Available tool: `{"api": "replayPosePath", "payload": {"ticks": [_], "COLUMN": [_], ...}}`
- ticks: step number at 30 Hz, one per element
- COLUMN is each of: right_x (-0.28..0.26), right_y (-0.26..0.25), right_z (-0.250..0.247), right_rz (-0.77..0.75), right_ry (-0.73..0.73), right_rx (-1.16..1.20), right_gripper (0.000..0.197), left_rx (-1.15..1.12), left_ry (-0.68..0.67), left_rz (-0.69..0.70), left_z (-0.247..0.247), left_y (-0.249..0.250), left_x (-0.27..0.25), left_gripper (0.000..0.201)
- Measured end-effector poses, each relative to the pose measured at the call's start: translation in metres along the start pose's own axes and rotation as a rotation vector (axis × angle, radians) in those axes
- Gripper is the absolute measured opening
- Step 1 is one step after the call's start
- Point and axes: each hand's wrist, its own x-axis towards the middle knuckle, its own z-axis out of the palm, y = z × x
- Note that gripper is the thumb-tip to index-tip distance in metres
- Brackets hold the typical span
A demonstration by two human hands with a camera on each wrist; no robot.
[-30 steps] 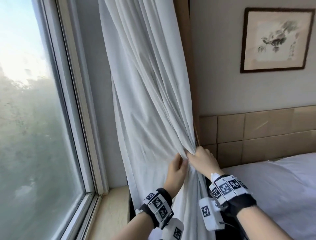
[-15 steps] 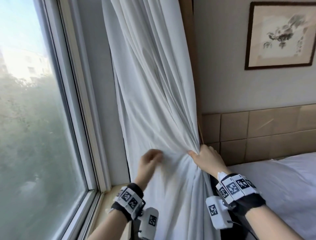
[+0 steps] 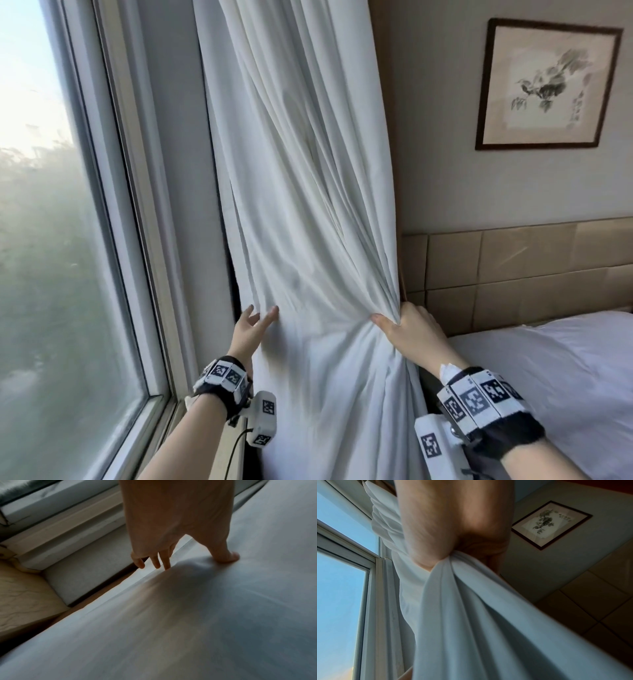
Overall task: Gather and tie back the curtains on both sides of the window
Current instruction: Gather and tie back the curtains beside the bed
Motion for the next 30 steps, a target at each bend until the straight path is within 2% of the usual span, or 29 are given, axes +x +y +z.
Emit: {"api": "replayPosePath", "payload": {"ticks": [2, 3, 8, 10, 11, 13, 15, 19, 24, 27, 30], "right_x": [0.000, 0.000, 0.000, -0.002, -0.002, -0.004, -0.005, -0.007, -0.006, -0.011, -0.020], "right_y": [-0.001, -0.001, -0.002, -0.003, -0.004, -0.007, -0.011, -0.013, -0.007, -0.013, -0.025], "right_z": [0.001, 0.001, 0.000, 0.001, 0.002, 0.003, 0.004, 0.005, -0.006, -0.010, -0.004], "right_rz": [-0.006, -0.006, -0.015, -0.022, -0.021, -0.014, -0.003, 0.001, 0.045, 0.062, 0.014], "right_ry": [-0.005, -0.007, -0.003, 0.003, 0.006, 0.013, 0.016, 0.025, -0.060, -0.107, -0.055], "right_rx": [0.011, 0.009, -0.013, -0.031, -0.039, -0.058, -0.059, -0.013, 0.124, 0.155, -0.025], "right_gripper": [0.045, 0.045, 0.045, 0.045, 0.046, 0.048, 0.051, 0.061, 0.088, 0.099, 0.091], "left_rx": [0.012, 0.034, 0.226, 0.213, 0.199, 0.193, 0.182, 0.016, 0.008, 0.125, 0.163], "left_ry": [0.032, 0.079, 0.394, 0.443, 0.394, 0.174, -0.050, -0.301, -0.508, -0.546, -0.534], "left_rz": [0.093, 0.157, 0.336, 0.455, 0.552, 0.740, 0.801, 0.660, 0.514, 0.534, 0.545], "left_z": [0.004, 0.004, 0.003, 0.010, 0.016, 0.034, 0.058, 0.099, 0.116, 0.120, 0.122], "left_y": [-0.005, -0.006, -0.001, -0.001, 0.001, 0.008, 0.023, 0.051, 0.041, 0.034, 0.032], "left_x": [0.001, 0.000, -0.030, -0.053, -0.066, -0.096, -0.124, -0.156, -0.151, -0.150, -0.150], "left_gripper": [0.054, 0.045, 0.050, 0.041, 0.035, 0.024, 0.023, 0.017, 0.045, 0.055, 0.054]}}
